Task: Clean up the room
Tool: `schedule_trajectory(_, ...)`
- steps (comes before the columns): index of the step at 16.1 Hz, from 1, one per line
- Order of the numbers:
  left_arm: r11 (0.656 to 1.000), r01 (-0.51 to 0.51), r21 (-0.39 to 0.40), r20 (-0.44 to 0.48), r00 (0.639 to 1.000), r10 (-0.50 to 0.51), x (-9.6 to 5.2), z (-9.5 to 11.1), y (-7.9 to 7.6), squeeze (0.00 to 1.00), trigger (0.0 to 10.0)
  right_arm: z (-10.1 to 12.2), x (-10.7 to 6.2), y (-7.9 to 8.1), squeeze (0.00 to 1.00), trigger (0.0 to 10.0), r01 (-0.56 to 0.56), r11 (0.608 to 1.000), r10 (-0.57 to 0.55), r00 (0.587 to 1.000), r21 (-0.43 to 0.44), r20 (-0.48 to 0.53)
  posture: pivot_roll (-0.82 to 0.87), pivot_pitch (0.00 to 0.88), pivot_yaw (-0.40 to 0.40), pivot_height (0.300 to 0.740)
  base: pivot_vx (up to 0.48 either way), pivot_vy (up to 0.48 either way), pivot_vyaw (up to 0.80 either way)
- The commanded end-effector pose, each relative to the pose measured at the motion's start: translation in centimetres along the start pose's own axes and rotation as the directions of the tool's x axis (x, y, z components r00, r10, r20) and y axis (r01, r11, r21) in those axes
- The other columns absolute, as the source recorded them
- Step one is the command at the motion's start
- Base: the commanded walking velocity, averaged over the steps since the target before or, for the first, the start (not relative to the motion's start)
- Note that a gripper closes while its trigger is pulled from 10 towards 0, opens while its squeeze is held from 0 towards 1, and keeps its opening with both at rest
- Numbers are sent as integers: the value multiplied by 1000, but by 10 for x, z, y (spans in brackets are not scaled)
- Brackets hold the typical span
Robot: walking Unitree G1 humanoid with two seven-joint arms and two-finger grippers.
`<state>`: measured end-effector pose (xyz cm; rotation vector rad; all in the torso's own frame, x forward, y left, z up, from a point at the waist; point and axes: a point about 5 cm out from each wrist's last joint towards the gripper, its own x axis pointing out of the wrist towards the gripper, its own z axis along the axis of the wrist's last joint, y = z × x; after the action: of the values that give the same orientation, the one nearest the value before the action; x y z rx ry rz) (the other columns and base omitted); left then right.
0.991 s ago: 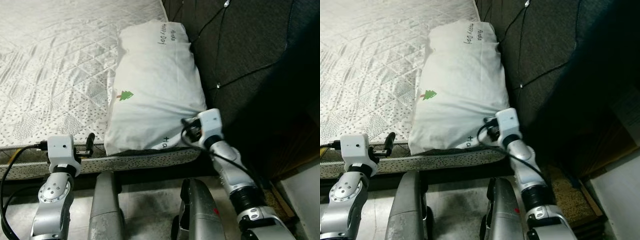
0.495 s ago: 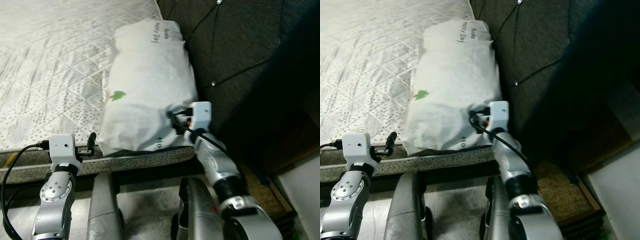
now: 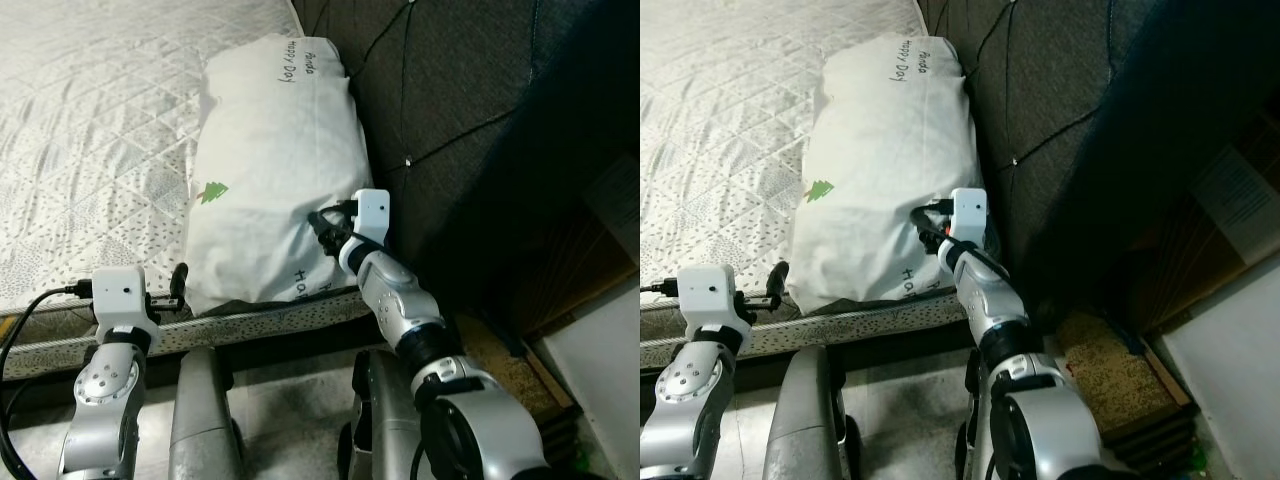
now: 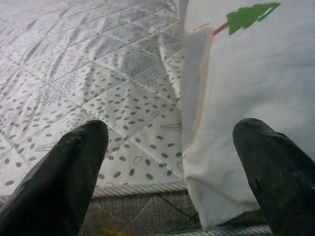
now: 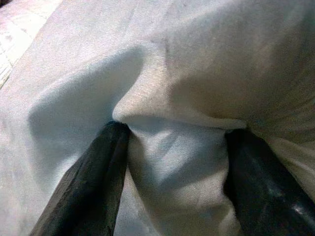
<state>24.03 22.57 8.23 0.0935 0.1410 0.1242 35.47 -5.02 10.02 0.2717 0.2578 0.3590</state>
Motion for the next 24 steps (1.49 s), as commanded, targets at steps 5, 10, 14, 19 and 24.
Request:
schedule_trajectory(5,1000,-5,-9,6,1000,5,1,3,-1,0,10000,12,7,8,0,0,-36,970,43,999,-239,27,136,127,-70,562,0,0,0)
schedule_trajectory(10,1000,-11,-14,17,1000,11,5,5,-2,0,10000,46,9,-17,0,0,54,902,-11,995,-429,103,137,112,-81,562,0,0,0)
schedule_trajectory(14,999,-26,-20,25,999,27,7,6,1,0,10000,94,-1,-68,0,0,249,825,-159,964,-508,213,134,101,-89,562,0,0,0)
schedule_trajectory(19,999,-35,-22,38,999,36,13,8,1,0,10000,121,-15,-99,0,0,363,764,-235,927,-534,293,126,85,-90,562,0,0,0)
schedule_trajectory(24,999,-27,-24,41,999,28,15,7,-1,0,10000,77,-20,-102,1000,10000,245,826,-174,968,-508,183,117,74,-84,562,0,0,0)
